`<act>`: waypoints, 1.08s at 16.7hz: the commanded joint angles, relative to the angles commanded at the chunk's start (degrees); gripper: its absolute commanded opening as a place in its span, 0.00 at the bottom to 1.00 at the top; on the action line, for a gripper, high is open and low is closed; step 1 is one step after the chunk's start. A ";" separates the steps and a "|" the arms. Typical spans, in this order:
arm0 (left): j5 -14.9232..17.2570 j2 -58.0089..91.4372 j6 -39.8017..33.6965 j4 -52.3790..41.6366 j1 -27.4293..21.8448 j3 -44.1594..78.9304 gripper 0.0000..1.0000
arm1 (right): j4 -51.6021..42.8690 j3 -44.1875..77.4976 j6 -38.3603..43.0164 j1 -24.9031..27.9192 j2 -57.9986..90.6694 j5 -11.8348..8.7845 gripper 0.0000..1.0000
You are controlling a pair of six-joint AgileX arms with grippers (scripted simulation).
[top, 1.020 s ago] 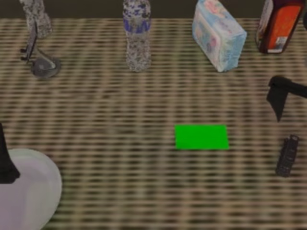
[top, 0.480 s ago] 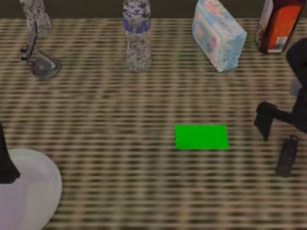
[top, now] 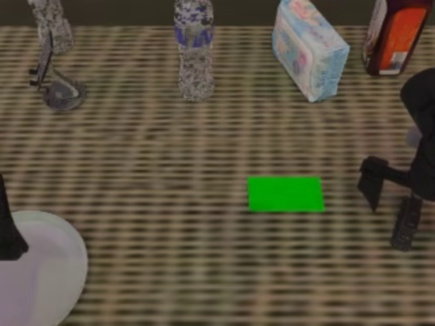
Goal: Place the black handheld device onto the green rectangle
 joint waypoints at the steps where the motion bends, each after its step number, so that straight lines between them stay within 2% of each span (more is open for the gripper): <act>1: 0.00 0.00 0.00 0.00 0.00 0.00 1.00 | 0.00 0.00 0.00 0.00 0.00 0.00 0.85; 12: 0.00 0.00 0.00 0.00 0.00 0.00 1.00 | 0.00 0.00 0.00 0.00 0.00 0.00 0.02; 18: 0.00 0.00 0.00 0.00 0.00 0.00 1.00 | 0.00 0.00 0.00 0.00 0.00 0.00 0.00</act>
